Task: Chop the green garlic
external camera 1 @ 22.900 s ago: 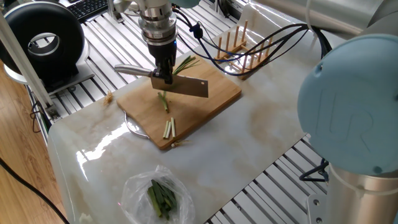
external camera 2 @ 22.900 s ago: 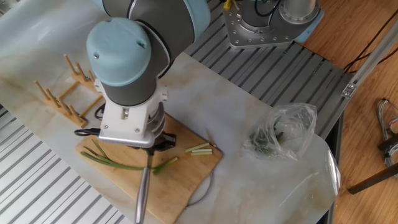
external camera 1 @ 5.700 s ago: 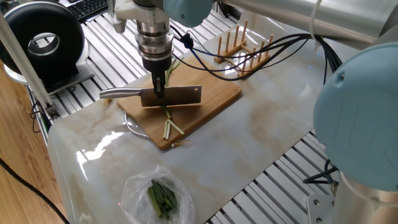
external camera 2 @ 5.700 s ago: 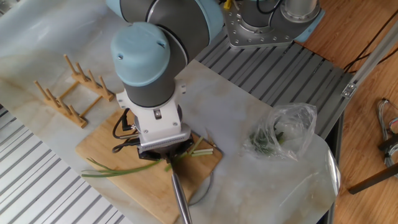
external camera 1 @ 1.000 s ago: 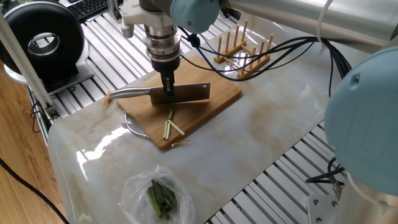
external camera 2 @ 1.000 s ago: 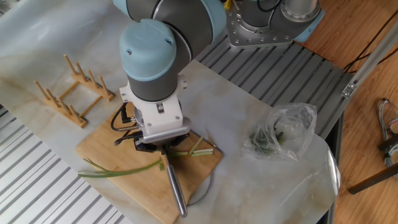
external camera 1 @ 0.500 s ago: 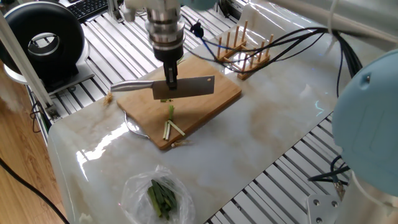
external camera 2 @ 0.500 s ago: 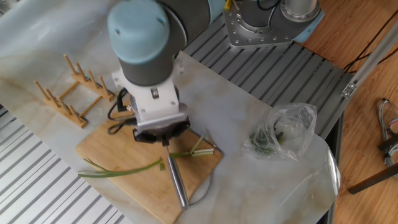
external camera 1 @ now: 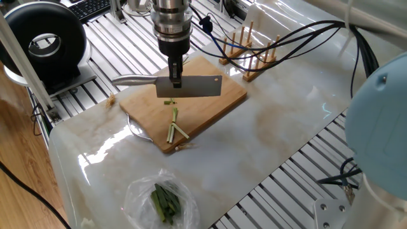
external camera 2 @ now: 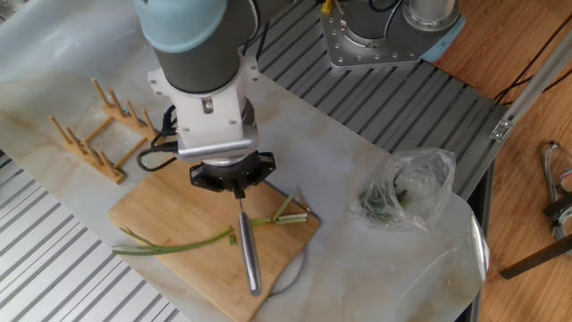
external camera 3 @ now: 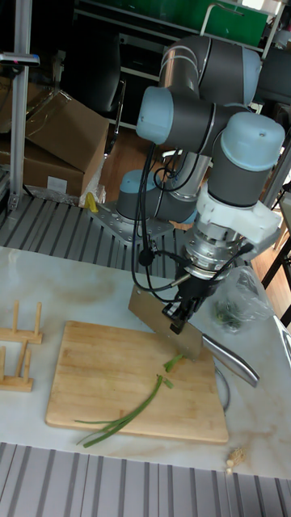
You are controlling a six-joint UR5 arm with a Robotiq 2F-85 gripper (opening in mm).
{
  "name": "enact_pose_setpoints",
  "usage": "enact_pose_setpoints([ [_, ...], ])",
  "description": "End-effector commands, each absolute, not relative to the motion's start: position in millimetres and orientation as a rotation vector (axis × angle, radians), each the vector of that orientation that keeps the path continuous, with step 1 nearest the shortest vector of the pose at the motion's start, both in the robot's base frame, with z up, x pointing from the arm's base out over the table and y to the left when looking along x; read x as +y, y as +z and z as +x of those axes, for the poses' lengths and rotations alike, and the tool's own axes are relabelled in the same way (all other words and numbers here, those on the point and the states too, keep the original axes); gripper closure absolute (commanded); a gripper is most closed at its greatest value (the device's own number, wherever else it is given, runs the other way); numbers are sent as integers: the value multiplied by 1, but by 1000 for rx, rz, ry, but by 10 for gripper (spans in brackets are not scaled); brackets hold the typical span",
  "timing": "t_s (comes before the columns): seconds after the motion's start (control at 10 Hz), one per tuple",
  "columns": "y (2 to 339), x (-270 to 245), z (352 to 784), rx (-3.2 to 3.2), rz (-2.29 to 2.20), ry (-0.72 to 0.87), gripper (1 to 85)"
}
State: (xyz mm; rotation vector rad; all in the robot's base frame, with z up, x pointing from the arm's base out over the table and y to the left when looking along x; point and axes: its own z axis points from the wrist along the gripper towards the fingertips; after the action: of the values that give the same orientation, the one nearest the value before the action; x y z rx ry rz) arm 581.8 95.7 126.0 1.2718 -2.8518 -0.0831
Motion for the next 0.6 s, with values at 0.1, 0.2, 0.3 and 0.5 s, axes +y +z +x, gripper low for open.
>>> enact_pose_setpoints([
  [0.1,132,89,595,-2922,1194,-83,843],
  [0.2,131,87,601,-2939,1184,-86,843],
  [0.3,129,84,610,-2963,1175,-75,843],
  [0.5,125,78,623,-3000,1152,-35,843],
])
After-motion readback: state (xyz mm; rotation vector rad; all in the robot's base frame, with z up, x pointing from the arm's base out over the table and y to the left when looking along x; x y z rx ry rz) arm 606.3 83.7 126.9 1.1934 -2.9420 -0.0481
